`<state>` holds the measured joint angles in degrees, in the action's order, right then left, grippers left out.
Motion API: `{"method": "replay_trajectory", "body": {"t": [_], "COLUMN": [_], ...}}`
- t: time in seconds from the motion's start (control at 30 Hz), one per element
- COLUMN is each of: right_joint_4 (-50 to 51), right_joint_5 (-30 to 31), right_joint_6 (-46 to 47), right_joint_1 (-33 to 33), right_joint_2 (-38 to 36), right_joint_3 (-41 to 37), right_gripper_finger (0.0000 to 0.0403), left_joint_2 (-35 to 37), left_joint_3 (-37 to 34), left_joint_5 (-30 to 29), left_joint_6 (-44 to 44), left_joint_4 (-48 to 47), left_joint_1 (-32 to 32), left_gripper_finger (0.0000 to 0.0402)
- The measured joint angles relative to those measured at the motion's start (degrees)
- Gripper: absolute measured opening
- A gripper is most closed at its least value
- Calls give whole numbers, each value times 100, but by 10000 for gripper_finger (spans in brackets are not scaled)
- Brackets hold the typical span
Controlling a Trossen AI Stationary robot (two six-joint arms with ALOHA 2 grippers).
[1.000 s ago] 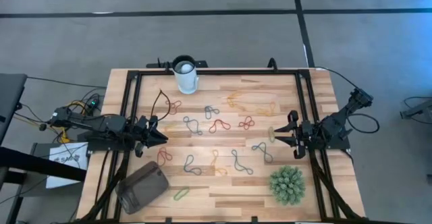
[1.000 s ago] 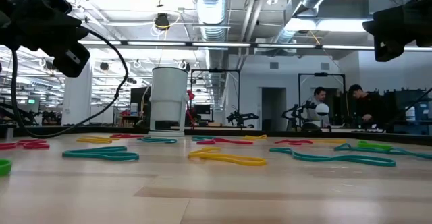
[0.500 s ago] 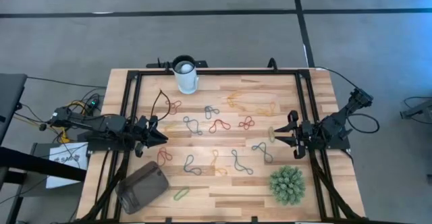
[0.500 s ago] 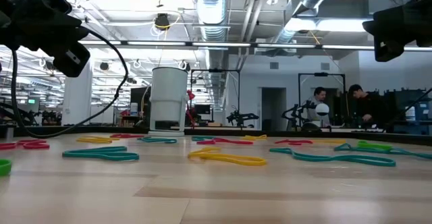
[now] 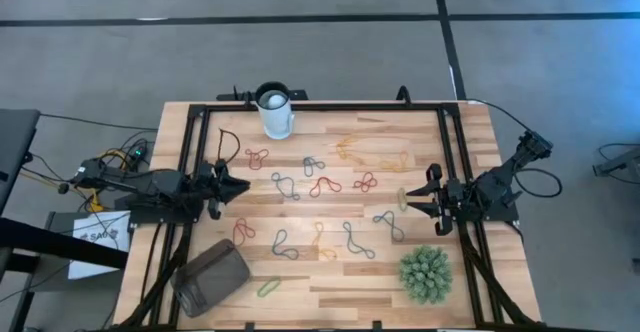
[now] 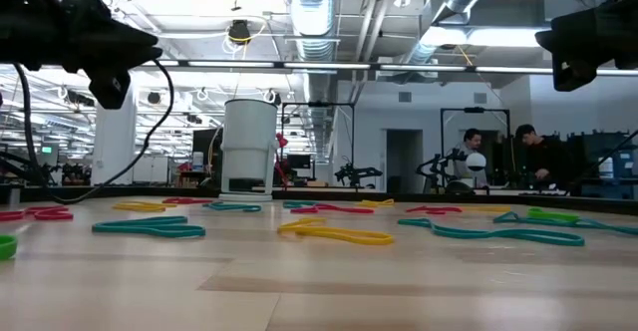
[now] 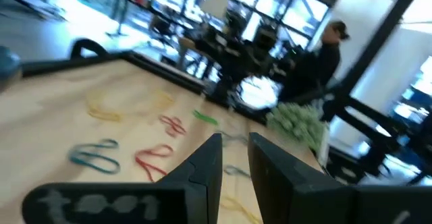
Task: Pick and place items into bin
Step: Put the yellow rubber band into the black bin
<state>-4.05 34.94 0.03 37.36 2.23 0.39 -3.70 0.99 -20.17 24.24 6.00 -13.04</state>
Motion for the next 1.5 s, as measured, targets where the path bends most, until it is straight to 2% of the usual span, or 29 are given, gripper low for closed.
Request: {"method": "replay_trajectory", "body": {"t": [0.23,0.6,0.77,0.87,1.07,1.23,1.33,1.5], "right_joint_4": [-1,1,1,-6,-322,-820,-1108,-1955], "right_joint_5": [2,0,2,2,5,6,9,729], "right_joint_6": [2,2,-27,-579,-752,-794,-495,-1419], "right_joint_1": [0,0,0,0,0,0,0,0], "right_joint_2": [-1,-1,0,-1,-1,1,-1,3], "right_joint_3": [-1,-1,-1,-1,-1,1,0,99], "right_gripper_finger": [113,113,113,113,113,113,113,113], "left_joint_2": [-2,-2,-2,-2,-2,-2,-2,-4], "left_joint_3": [0,2,4,7,7,7,8,456], "left_joint_5": [-1072,-1329,-2182,-2506,-2692,-2700,-2635,-2401], "left_joint_6": [-733,-1575,-1658,-1813,-2345,-2323,-2310,-2512], "left_joint_4": [77,101,101,38,-72,-87,-88,-198], "left_joint_1": [1,2,0,2,2,0,0,0], "left_gripper_finger": [61,61,61,61,61,61,61,61]}}
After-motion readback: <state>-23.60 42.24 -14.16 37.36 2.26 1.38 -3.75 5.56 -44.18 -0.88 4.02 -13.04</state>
